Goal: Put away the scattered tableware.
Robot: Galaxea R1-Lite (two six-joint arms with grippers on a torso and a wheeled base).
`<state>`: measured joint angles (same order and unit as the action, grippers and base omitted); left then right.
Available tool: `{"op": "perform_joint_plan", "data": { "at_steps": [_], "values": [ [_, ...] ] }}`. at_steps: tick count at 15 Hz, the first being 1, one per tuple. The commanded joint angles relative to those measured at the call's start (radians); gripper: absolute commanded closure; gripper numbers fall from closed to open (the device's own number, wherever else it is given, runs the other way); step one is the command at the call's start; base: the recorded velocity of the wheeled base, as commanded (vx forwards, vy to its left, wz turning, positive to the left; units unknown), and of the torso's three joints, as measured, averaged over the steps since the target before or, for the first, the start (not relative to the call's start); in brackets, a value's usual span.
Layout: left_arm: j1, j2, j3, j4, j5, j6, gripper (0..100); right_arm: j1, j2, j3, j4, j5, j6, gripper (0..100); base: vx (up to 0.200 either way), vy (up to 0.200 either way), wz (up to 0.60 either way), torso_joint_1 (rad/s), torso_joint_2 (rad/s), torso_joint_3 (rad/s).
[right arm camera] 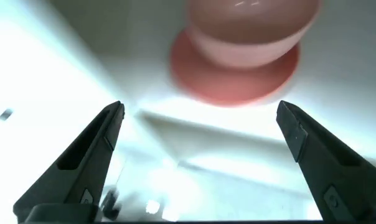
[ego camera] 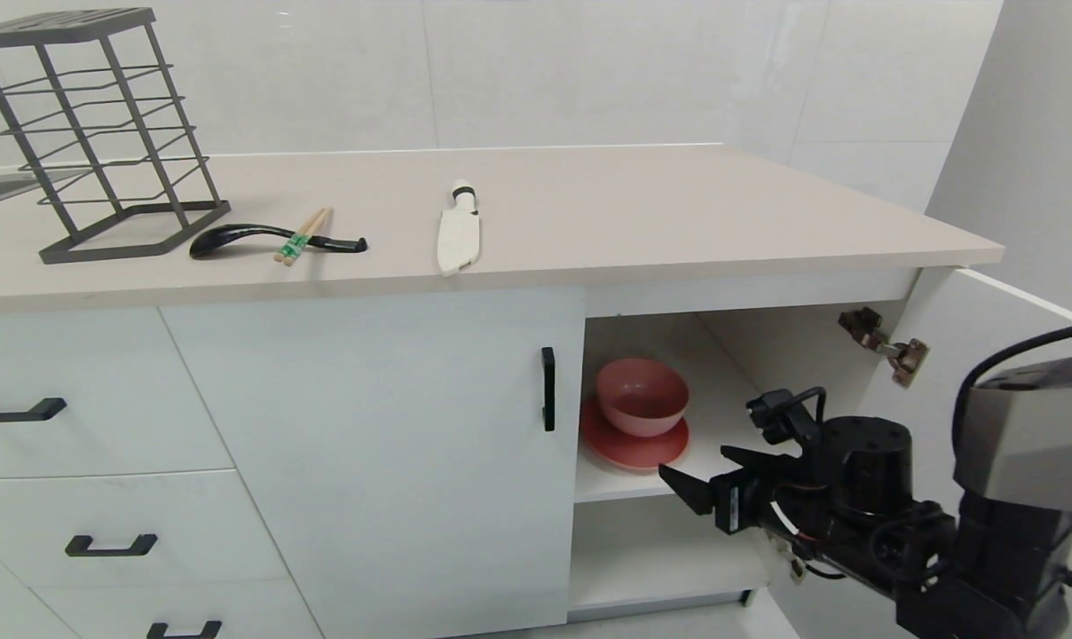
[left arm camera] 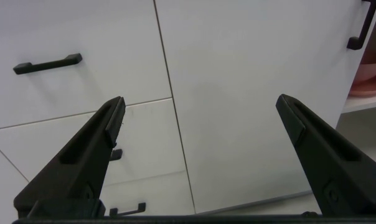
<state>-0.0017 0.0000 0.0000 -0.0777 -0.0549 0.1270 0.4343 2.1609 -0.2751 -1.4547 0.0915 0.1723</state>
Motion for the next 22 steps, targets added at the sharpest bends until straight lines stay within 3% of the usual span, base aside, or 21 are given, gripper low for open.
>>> {"op": "perform_joint_plan", "data": {
  "at_steps": [1,4,8,16,22],
  "values": [
    [0.000,0.002,0.000,-0.001,0.000,0.000,0,0.020,-0.173,0.123,-0.001,0.014,-0.010,0,0.000,0.000,0.00,0.000,0.00,0.000],
    [0.000,0.002,0.000,-0.001,0.000,-0.001,0,0.072,-0.302,0.275,0.010,0.016,-0.007,0,0.000,0.000,0.00,0.000,0.00,0.000],
    [0.000,0.002,0.000,-0.001,0.000,-0.001,0,0.090,-0.495,0.275,0.046,0.010,-0.002,0,0.000,0.000,0.00,0.000,0.00,0.000],
    [0.000,0.002,0.000,0.001,-0.003,-0.003,0,0.069,-0.788,0.275,0.094,0.011,-0.004,0,0.000,0.000,0.00,0.000,0.00,0.000],
    [0.000,0.002,0.000,0.001,-0.003,-0.003,0,-0.035,-0.957,0.275,0.132,0.014,-0.005,0,0.000,0.000,0.00,0.000,0.00,0.000]
  ]
}}
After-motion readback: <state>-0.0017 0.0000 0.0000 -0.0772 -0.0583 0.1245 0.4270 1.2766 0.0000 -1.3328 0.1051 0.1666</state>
